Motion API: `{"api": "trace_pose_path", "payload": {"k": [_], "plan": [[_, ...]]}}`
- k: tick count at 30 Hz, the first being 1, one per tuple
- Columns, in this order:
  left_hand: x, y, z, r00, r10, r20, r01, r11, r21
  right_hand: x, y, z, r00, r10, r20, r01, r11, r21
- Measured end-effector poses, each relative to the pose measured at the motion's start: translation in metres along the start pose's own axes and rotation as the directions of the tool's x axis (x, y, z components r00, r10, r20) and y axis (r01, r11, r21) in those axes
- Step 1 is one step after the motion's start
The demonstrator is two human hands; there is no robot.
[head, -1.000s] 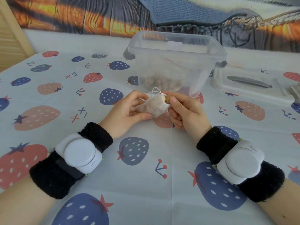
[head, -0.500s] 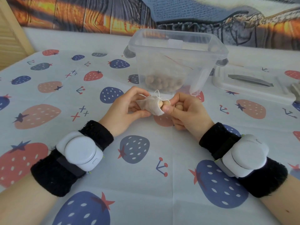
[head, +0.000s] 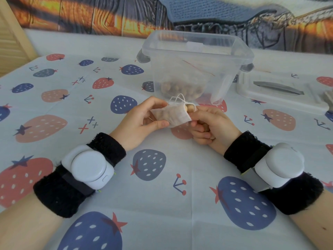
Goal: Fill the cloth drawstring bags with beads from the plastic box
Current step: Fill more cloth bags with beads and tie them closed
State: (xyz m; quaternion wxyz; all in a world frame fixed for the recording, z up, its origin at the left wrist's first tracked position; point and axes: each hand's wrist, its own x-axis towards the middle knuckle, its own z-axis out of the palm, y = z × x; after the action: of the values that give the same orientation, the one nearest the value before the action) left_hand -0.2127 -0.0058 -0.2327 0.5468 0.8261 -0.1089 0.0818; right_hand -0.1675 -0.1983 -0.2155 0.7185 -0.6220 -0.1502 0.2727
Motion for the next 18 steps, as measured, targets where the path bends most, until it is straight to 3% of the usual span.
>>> {"api": "trace_pose_path", "payload": {"k": [9, 13, 18], "plan": [[-0.0003, 0.001, -0.0008, 1.0, -0.001, 0.006, 0.002, 0.999, -0.033, 0.0004, 0.001, 0.0018, 1.0, 0.017, 0.021, -0.018, 1.0, 0.017], [-0.0004, 0.0014, -0.0015, 1.0, -0.003, 0.002, 0.003, 0.999, -0.04, -0.001, 0.0034, 0.0016, 0.993, -0.034, 0.109, 0.033, 0.999, 0.008], [-0.0001, 0.0008, -0.0018, 1.0, 0.001, -0.006, -0.001, 0.999, -0.035, 0.0, 0.0037, 0.0016, 0.99, -0.116, 0.079, 0.113, 0.993, 0.034]]}}
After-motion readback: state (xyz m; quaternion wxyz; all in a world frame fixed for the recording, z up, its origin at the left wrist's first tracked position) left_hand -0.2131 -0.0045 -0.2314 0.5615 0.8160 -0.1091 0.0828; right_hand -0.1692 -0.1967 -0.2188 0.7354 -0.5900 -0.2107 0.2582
